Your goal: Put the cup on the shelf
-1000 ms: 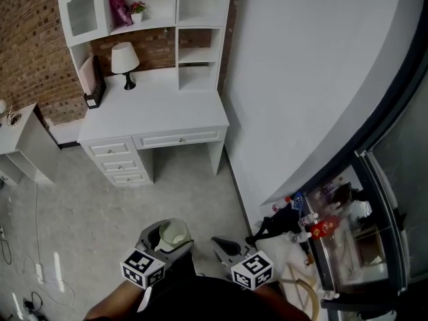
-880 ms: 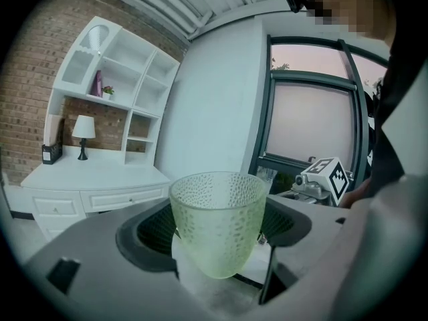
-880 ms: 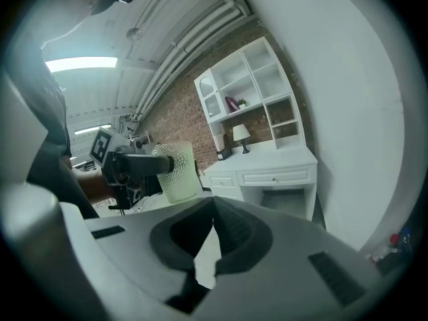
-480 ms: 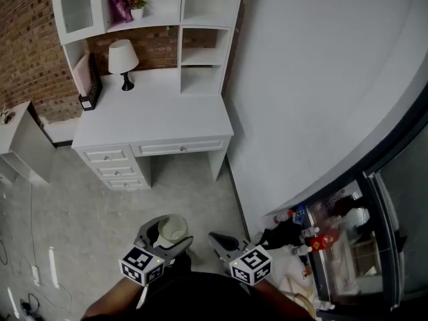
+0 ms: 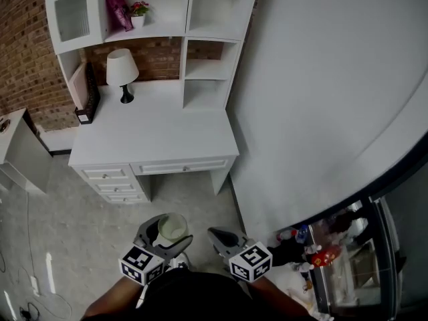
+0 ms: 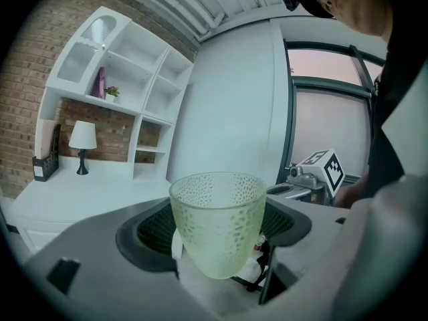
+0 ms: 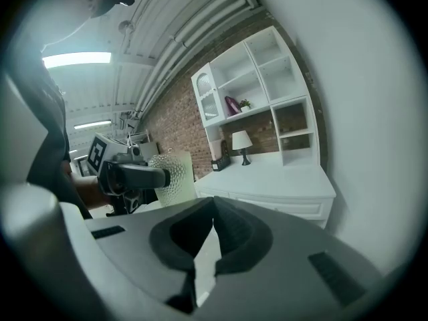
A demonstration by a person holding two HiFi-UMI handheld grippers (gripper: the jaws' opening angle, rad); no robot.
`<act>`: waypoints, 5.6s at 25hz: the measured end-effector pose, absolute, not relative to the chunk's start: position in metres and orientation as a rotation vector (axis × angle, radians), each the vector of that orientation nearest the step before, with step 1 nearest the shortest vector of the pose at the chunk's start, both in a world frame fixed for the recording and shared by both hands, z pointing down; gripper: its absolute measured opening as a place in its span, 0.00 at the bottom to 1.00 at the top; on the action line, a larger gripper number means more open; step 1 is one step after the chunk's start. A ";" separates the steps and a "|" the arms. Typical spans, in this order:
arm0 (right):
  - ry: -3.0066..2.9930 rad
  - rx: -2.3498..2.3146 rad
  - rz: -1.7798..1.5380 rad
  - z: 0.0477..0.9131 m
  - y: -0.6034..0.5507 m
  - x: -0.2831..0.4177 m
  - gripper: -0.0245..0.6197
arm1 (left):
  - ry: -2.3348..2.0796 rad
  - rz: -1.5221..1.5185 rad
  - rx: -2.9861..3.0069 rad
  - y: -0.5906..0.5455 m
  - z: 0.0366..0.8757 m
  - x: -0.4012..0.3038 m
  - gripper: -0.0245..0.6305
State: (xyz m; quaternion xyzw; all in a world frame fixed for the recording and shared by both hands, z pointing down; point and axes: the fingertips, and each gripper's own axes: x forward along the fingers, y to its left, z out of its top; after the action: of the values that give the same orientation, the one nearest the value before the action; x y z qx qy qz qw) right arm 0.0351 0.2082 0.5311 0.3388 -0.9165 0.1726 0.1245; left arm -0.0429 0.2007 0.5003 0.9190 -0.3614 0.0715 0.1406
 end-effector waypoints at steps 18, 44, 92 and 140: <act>-2.617 0.981 0.517 0.553 0.114 -0.008 0.05 | -1.001 0.192 2.682 0.094 0.507 -0.076 0.62; -2.705 0.857 0.525 0.564 -0.046 0.000 0.05 | -1.146 0.249 2.610 -0.037 0.532 -0.063 0.62; -2.755 0.913 0.455 0.523 -0.326 0.025 0.05 | -1.205 0.273 2.596 -0.296 0.507 -0.047 0.62; -2.883 0.852 0.337 0.480 -0.337 0.004 0.05 | -1.569 0.312 2.735 -0.403 0.328 -0.128 0.62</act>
State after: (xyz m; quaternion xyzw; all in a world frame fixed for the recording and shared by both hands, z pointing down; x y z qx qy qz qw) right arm 0.0042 -0.3369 0.4796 0.2811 -0.9515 0.1111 0.0581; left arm -0.1280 -0.4035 0.3283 0.8631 -0.4952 0.0984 -0.0136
